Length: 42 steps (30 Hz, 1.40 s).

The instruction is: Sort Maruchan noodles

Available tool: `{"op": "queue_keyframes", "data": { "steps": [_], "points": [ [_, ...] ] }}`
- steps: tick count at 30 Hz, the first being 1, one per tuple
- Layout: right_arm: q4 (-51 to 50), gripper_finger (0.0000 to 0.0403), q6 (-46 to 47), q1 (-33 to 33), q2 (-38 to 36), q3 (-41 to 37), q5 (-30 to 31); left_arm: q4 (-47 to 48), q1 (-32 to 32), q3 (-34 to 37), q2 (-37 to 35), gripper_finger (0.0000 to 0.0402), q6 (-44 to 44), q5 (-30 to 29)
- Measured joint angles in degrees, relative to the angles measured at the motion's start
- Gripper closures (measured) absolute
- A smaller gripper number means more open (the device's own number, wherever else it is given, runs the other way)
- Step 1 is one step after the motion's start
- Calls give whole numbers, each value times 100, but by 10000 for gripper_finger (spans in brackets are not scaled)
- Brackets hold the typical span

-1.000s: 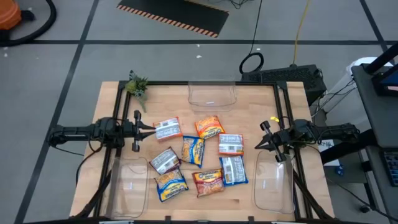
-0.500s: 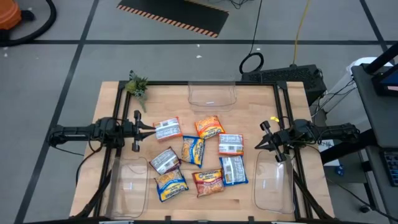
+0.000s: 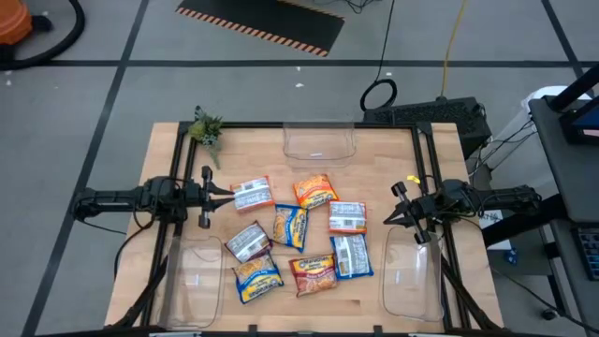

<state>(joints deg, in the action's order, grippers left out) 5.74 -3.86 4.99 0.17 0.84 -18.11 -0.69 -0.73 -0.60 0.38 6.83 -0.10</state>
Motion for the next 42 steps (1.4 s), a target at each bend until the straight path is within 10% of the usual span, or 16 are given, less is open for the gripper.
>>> {"op": "queue_keyframes", "data": {
  "steps": [42],
  "points": [
    [-79,403,-425,-2,19,0,1115,-3,1,-1,-2,325,0,0]
  ]
}}
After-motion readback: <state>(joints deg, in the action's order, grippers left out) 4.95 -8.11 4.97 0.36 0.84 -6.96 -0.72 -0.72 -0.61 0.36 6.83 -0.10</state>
